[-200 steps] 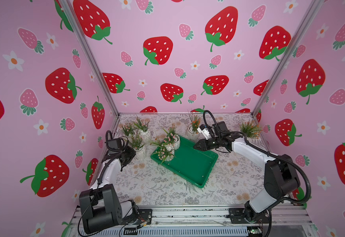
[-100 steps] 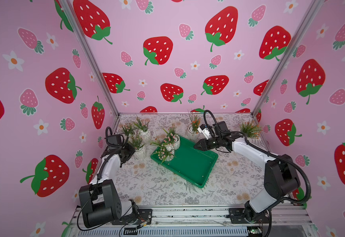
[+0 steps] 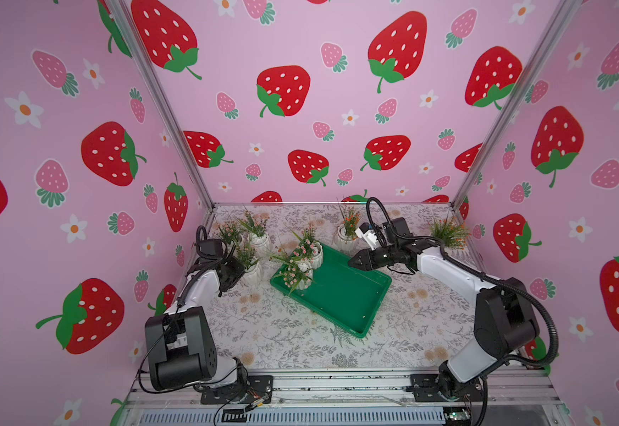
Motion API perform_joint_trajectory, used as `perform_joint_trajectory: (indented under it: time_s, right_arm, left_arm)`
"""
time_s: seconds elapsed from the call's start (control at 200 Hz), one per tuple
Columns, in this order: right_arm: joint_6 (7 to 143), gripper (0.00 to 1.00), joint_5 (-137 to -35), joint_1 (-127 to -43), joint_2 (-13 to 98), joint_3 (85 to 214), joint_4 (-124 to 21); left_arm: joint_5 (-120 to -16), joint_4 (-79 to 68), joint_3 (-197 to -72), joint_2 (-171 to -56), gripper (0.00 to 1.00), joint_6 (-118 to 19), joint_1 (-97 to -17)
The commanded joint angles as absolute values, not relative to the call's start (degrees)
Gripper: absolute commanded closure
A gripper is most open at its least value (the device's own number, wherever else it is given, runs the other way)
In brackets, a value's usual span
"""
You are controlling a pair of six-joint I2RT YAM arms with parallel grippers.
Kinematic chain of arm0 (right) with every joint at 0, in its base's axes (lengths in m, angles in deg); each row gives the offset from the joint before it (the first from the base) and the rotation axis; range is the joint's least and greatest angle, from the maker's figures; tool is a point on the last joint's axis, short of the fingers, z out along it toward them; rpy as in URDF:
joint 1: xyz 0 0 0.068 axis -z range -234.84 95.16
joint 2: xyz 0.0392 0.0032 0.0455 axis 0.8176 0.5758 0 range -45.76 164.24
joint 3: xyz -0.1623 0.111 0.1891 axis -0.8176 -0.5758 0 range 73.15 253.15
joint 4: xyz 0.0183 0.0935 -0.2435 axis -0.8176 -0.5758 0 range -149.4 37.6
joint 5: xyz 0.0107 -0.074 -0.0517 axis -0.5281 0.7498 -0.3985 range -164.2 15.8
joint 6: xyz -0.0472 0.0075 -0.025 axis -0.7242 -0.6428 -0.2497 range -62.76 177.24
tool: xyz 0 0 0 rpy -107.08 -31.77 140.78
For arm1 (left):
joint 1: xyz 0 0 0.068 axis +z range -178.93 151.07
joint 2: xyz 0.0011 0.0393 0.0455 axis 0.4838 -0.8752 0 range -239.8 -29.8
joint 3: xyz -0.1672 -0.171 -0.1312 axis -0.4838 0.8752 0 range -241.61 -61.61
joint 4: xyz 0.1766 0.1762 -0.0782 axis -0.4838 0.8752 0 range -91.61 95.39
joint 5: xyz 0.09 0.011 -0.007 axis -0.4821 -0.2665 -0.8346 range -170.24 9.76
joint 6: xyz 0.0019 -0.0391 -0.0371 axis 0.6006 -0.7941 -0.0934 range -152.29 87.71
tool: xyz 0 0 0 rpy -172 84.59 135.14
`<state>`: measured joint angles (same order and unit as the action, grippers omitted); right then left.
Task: Put the potted gypsophila into the storage box
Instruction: Pick up the baby's breath potted plant from the center of the board.
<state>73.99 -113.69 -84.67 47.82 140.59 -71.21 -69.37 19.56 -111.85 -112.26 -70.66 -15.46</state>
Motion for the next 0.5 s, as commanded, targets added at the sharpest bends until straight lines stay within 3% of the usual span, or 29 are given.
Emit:
perform_joint_trajectory:
  time_s: [0.0,0.49]
  right_arm:
    - [72.80,0.67,-114.19,-84.26,45.91,139.90,-70.59]
    - [72.62,0.67,-114.15,-84.02,45.23,139.44,-70.55]
  left_arm:
    - [-71.80,21.76,-113.84,-113.32,0.73,-69.34,-15.70]
    - [-71.27,22.99,-115.50,-118.15,0.76,-67.53,-15.94]
